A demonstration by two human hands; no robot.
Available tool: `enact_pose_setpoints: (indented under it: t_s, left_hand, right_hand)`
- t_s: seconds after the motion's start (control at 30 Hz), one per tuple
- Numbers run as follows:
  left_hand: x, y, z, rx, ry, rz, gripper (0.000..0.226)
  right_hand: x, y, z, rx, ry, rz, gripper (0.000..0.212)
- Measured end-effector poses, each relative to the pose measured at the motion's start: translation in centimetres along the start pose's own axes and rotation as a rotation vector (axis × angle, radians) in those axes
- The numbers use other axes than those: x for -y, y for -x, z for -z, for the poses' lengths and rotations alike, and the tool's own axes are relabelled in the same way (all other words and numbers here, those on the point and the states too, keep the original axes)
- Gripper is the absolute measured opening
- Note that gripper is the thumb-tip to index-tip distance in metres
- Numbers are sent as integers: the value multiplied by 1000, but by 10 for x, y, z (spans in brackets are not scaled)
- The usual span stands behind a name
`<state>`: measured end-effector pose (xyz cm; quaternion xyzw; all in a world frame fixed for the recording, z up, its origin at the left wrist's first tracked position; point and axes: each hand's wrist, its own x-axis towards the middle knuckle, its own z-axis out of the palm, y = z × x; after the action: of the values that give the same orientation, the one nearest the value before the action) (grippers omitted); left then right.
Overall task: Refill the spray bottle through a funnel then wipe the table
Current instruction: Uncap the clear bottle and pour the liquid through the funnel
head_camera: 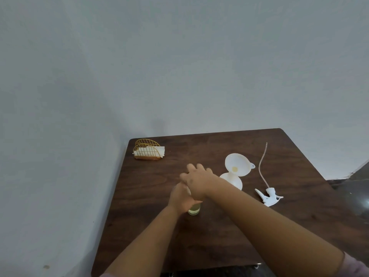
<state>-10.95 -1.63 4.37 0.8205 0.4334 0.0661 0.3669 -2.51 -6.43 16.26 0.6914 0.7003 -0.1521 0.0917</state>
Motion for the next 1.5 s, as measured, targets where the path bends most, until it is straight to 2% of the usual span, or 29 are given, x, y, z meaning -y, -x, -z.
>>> enact_pose_setpoints:
  t_s: [0.07, 0.1, 0.17, 0.23, 0.3, 0.37, 0.4, 0.47, 0.53, 0.6, 0.67, 0.77, 0.8, 0.9, 0.97, 1.13, 1.3, 1.5]
  left_hand:
    - [2, 2, 4, -97, -3, 62, 55]
    - [6, 1, 2, -92, -11, 64, 55]
    - [-1, 5, 4, -76, -39, 7, 55]
    - [7, -1, -2, -62, 13, 40, 44]
    - [1, 1, 3, -24, 15, 59, 43]
    - [1, 1, 2, -27, 19, 69, 48]
    - [-2, 3, 4, -36, -17, 56, 48]
    - [-1, 3, 3, -64, -44, 65, 54]
    - [-6, 5, 5, -7, -27, 56, 61]
    - [-4, 5, 5, 17, -7, 37, 66]
    - [-4, 5, 9, -34, 27, 102, 66]
    - [-9, 9, 13, -17, 14, 106, 41]
    - [-9, 9, 11, -2, 27, 103, 39]
    - [-9, 12, 11, -9, 4, 72, 59]
    - [-9, 15, 13, -69, 27, 118, 64]
    - [-15, 17, 14, -40, 54, 81, 36]
    - [-20, 18, 14, -16, 110, 106, 35]
    - [-20, 20, 7, -105, 406, 265, 40]
  right_hand:
    - [2, 1, 3, -13, -2, 57, 54]
    - [4, 1, 3, -64, -30, 43, 54]
    - [5, -3, -2, -204, -46, -37, 50]
    - [5, -5, -9, -283, -63, -145, 51]
    - [2, -4, -10, -237, -134, -184, 41]
    - [-3, -2, -6, -112, -87, -100, 30]
    - [-5, -1, -3, -54, -38, -27, 32]
    - [-8, -2, 0, 21, 28, 70, 50]
    - [-6, -3, 0, -40, -28, 68, 58]
    - [-1, -3, -8, -219, -55, 15, 44]
    - [2, -3, -16, -319, -39, -79, 42]
    - [5, -4, -22, -216, -116, -156, 31]
    - [5, -5, -21, -163, -115, -142, 29]
    - [5, -9, -11, -57, -77, -55, 44]
    - [8, -8, -6, -102, -107, -56, 54]
    - [3, -9, -19, -301, 9, -105, 48]
    - [-3, -9, -22, -331, -140, -89, 28]
    - [-21, -1, -15, -258, -354, -67, 39]
